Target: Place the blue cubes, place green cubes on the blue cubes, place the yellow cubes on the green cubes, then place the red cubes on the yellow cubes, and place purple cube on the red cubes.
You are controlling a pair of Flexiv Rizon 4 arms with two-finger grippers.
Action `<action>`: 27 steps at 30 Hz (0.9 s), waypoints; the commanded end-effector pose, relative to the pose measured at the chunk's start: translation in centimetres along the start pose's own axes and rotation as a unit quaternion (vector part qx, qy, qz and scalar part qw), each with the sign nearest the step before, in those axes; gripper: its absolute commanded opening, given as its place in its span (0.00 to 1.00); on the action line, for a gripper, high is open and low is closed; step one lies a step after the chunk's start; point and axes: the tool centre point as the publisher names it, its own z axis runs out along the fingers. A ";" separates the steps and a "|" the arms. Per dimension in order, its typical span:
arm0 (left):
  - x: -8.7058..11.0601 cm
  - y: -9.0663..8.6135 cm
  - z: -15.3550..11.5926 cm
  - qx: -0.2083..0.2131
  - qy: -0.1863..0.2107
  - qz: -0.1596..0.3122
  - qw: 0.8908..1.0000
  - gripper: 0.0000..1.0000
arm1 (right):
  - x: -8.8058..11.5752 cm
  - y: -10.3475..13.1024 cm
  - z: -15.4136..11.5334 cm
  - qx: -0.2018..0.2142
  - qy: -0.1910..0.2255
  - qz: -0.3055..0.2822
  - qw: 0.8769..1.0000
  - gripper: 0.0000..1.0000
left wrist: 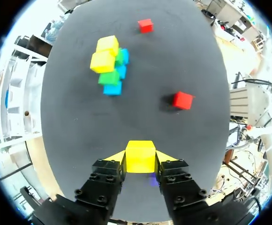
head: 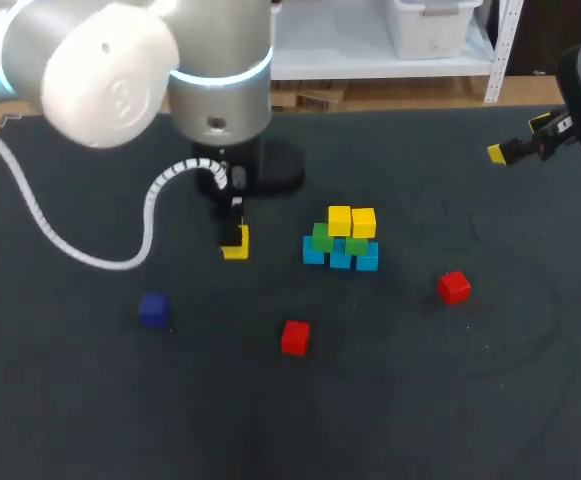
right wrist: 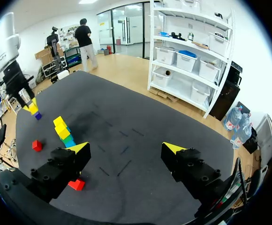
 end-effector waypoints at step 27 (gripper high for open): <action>-7.5 5.9 0.7 0.036 -0.004 0.024 0.999 0.00 | 0.0 -0.1 0.0 -0.002 0.000 0.000 1.000 1.00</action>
